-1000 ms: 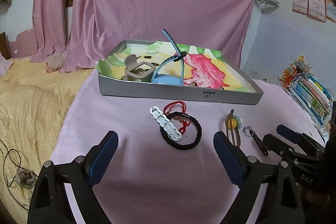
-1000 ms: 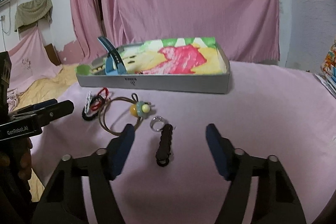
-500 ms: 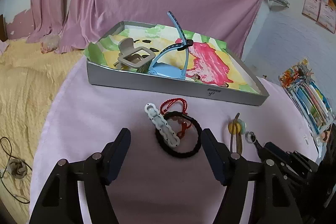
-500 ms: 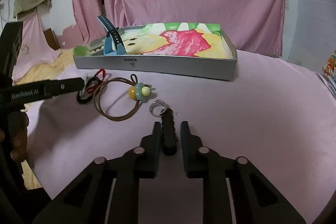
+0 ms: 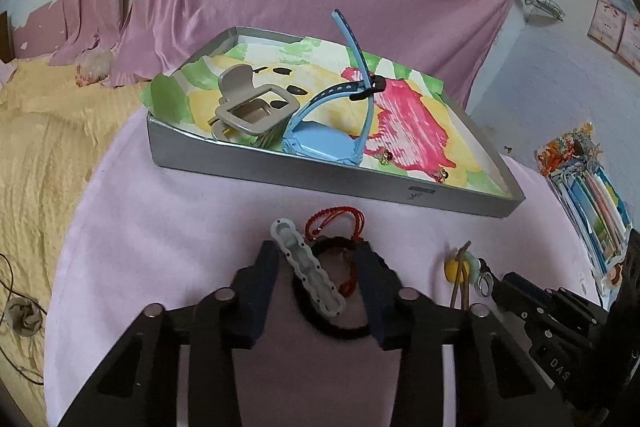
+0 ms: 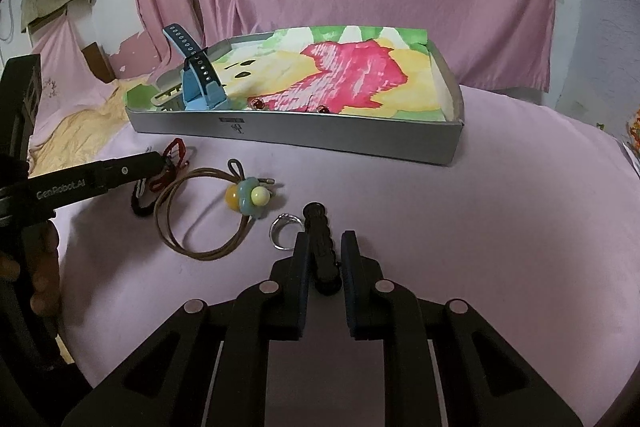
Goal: Organize jewelry
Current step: 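Grasp the white segmented charm with the left tool while the right tool grasps the black charm, then carry the white charm with the left tool while the right tool carries the black charm to the tray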
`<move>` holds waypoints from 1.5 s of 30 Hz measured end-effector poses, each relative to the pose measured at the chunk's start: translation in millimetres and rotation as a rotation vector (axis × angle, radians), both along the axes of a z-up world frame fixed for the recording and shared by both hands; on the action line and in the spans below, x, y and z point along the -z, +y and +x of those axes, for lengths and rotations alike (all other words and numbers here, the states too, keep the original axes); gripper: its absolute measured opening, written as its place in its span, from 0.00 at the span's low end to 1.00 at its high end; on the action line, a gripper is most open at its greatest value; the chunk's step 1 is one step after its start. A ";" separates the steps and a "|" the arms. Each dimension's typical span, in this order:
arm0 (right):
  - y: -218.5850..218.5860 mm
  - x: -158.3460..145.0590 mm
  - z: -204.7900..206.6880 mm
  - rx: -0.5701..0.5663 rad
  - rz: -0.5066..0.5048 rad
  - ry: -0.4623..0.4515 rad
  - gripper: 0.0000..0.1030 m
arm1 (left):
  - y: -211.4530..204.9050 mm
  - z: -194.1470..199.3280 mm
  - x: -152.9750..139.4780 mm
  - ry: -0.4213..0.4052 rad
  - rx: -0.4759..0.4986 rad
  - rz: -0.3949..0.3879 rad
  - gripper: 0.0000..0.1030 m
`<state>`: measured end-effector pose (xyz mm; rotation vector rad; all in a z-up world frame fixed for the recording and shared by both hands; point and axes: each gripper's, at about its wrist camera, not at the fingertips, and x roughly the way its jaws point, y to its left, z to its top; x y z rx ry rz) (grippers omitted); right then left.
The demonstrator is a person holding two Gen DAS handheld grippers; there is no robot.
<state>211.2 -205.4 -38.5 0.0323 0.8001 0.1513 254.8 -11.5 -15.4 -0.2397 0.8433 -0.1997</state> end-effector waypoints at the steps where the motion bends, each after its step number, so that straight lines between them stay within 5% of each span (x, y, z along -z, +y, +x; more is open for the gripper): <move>1: 1.0 0.0 1.9 -0.002 -0.005 0.000 0.13 | -0.1 0.2 0.3 -0.001 -0.003 0.001 0.30; 10: 3.6 -0.1 7.6 -0.007 -0.024 -0.003 0.13 | 3.4 -0.7 2.9 -0.006 -0.011 -0.014 0.13; 17: 3.1 0.1 7.7 -0.006 -0.013 -0.007 0.13 | -3.0 -7.4 -0.3 -0.030 0.028 -0.003 0.12; 29: -7.9 1.3 6.5 0.002 0.074 -0.023 0.12 | 10.6 -20.4 -9.7 -0.125 0.049 -0.137 0.12; 45: -16.7 -14.2 -1.3 0.012 0.110 -0.123 0.12 | -8.8 -17.5 -32.4 -0.178 0.089 -0.105 0.12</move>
